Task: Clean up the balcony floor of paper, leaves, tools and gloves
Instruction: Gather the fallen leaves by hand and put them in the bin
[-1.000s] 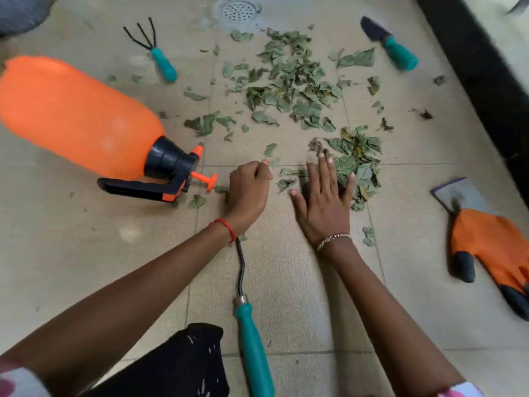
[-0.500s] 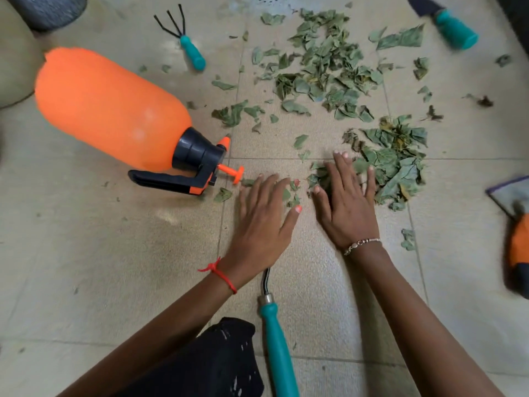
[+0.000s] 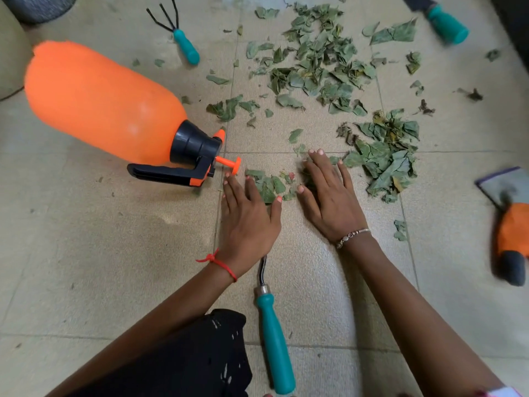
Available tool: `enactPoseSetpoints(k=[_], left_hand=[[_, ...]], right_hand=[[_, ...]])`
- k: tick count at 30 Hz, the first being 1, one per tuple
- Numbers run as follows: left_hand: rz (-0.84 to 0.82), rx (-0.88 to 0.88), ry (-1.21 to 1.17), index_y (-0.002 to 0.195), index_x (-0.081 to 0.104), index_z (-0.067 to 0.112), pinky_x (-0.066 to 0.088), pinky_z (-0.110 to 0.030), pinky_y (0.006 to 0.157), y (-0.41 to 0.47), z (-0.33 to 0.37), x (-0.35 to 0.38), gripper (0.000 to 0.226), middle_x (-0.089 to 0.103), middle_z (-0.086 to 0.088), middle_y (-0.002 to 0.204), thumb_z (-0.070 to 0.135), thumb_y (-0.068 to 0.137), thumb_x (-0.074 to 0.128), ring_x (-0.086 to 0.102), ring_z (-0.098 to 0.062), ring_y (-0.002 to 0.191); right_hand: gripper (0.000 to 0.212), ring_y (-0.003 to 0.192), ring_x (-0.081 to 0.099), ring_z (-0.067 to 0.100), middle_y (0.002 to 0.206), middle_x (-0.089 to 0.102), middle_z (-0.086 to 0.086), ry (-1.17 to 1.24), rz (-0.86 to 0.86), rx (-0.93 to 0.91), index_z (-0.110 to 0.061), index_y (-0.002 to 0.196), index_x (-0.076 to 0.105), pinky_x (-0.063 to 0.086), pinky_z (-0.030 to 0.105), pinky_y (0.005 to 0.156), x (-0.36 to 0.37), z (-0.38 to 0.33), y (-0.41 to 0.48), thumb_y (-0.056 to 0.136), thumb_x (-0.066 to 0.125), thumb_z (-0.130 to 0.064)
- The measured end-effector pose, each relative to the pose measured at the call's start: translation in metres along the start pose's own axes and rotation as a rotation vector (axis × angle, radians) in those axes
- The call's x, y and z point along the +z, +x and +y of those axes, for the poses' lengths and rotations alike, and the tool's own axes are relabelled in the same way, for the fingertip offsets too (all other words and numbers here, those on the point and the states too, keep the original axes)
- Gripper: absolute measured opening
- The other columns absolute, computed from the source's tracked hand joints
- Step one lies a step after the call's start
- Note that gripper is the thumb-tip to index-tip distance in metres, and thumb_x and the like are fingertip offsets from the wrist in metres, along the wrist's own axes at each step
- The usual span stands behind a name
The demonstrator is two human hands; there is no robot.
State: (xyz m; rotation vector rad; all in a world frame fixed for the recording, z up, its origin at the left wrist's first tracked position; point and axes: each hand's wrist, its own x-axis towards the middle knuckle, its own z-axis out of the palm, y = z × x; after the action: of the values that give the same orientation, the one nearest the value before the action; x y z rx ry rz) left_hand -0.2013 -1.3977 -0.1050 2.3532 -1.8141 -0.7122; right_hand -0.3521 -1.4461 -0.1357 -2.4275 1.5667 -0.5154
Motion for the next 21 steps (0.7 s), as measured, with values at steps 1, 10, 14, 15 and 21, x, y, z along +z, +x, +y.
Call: enactPoseSetpoints(k=[1, 10, 14, 15, 21], left_hand=[[-0.023, -0.017, 0.032, 0.149, 0.002, 0.002, -0.002, -0.041, 0.117, 0.0, 0.003, 0.0, 0.073, -0.01, -0.028, 0.153, 0.047, 0.098, 0.028, -0.01, -0.035, 0.144], [-0.041, 0.17, 0.196, 0.148, -0.004, 0.001, -0.005, -0.042, 0.117, -0.001, 0.031, 0.011, 0.067, -0.009, -0.025, 0.155, 0.037, 0.1, 0.025, -0.008, -0.035, 0.145], [-0.039, 0.492, 0.128, 0.15, -0.002, 0.008, 0.0, -0.04, 0.12, -0.004, 0.029, 0.021, 0.059, -0.009, -0.014, 0.158, 0.031, 0.098, 0.017, -0.007, -0.027, 0.146], [-0.014, 0.518, 0.112, 0.15, 0.0, 0.01, 0.001, -0.04, 0.12, -0.009, 0.027, 0.022, 0.062, -0.008, -0.013, 0.158, 0.033, 0.094, 0.012, -0.006, -0.027, 0.146], [-0.027, 0.453, 0.014, 0.149, -0.007, 0.008, -0.007, -0.038, 0.118, -0.052, 0.014, 0.038, 0.073, -0.022, -0.015, 0.155, 0.045, 0.088, 0.007, -0.022, -0.028, 0.143]], right_hand=[[0.055, 0.142, 0.015, 0.014, 0.152, 0.026, 0.004, 0.005, 0.002, -0.001, -0.011, 0.139, 0.036, 0.001, 0.033, 0.116, 0.0, 0.0, 0.0, 0.095, 0.023, -0.041], [0.048, 0.141, 0.021, 0.016, 0.148, 0.034, 0.008, 0.108, 0.047, 0.005, -0.007, 0.136, 0.039, 0.01, 0.032, 0.116, 0.001, 0.001, -0.001, 0.097, 0.024, -0.03], [0.041, 0.139, 0.026, 0.021, 0.145, 0.037, 0.014, 0.3, 0.182, 0.124, -0.002, 0.135, 0.04, 0.016, 0.031, 0.115, -0.003, 0.004, -0.001, 0.098, 0.03, -0.015], [0.04, 0.138, 0.027, 0.022, 0.144, 0.037, 0.014, 0.327, 0.206, 0.15, -0.001, 0.134, 0.04, 0.017, 0.029, 0.115, -0.005, 0.004, -0.001, 0.098, 0.031, -0.013], [0.039, 0.139, 0.026, 0.023, 0.145, 0.036, 0.015, 0.283, 0.185, 0.148, -0.001, 0.135, 0.038, 0.016, 0.03, 0.115, -0.004, 0.002, -0.002, 0.099, 0.032, -0.013]])
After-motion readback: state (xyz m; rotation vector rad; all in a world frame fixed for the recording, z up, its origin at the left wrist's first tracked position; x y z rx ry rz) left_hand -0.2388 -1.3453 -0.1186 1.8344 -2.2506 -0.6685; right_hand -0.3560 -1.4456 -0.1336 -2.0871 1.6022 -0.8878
